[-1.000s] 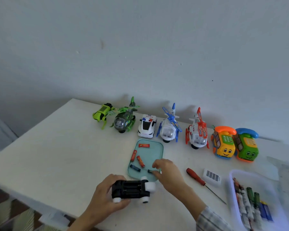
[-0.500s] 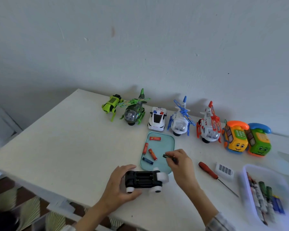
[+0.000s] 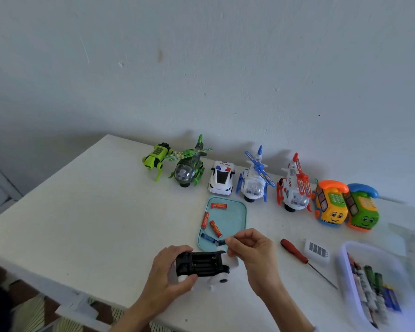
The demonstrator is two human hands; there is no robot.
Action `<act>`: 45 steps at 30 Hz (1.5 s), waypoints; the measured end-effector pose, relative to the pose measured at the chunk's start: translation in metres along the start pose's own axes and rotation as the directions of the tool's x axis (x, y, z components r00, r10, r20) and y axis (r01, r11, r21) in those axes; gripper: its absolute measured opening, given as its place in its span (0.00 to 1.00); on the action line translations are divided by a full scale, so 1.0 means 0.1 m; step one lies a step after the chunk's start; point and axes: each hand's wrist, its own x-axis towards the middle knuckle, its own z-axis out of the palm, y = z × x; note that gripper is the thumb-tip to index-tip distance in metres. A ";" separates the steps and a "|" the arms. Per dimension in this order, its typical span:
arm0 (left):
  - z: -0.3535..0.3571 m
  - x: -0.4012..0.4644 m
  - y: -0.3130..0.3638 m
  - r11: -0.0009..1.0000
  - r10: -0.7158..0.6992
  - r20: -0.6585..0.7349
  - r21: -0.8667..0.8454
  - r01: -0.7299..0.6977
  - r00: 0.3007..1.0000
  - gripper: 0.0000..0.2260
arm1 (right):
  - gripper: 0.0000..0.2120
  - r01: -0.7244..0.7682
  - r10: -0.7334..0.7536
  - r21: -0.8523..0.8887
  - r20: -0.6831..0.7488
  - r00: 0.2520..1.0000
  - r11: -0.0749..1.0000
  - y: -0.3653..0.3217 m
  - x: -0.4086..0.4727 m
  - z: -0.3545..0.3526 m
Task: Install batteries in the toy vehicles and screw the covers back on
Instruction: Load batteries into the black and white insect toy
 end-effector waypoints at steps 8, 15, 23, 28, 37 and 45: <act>0.01 0.01 0.00 1.000 -0.002 -0.008 0.010 0.002 1.000 0.20 | 0.06 0.105 -0.092 -0.284 0.062 0.994 0.953 0.02 -0.07 0.21; 0.01 0.01 0.00 1.000 0.010 0.003 0.020 -0.010 1.000 0.19 | 0.02 0.636 -0.375 -0.598 0.515 0.771 0.487 0.20 -0.03 0.34; 0.00 0.02 0.03 0.999 0.032 -0.005 0.023 -0.031 0.999 0.20 | 0.10 0.843 -0.171 -0.522 0.850 0.499 -0.132 0.18 0.09 0.32; -0.01 0.03 0.02 0.999 0.033 -0.006 0.036 -0.033 0.999 0.20 | 0.15 0.801 -0.125 -0.599 0.793 0.596 0.022 0.20 0.02 0.15; -0.01 0.03 -0.03 0.999 0.011 -0.021 0.034 -0.010 1.000 0.21 | 0.12 0.456 -0.094 -0.687 0.496 0.863 0.565 0.07 0.37 0.22; -0.02 0.01 0.02 0.999 -0.010 -0.005 0.031 0.010 1.000 0.22 | 0.14 0.495 0.223 -0.862 0.507 0.832 0.114 0.20 0.87 0.44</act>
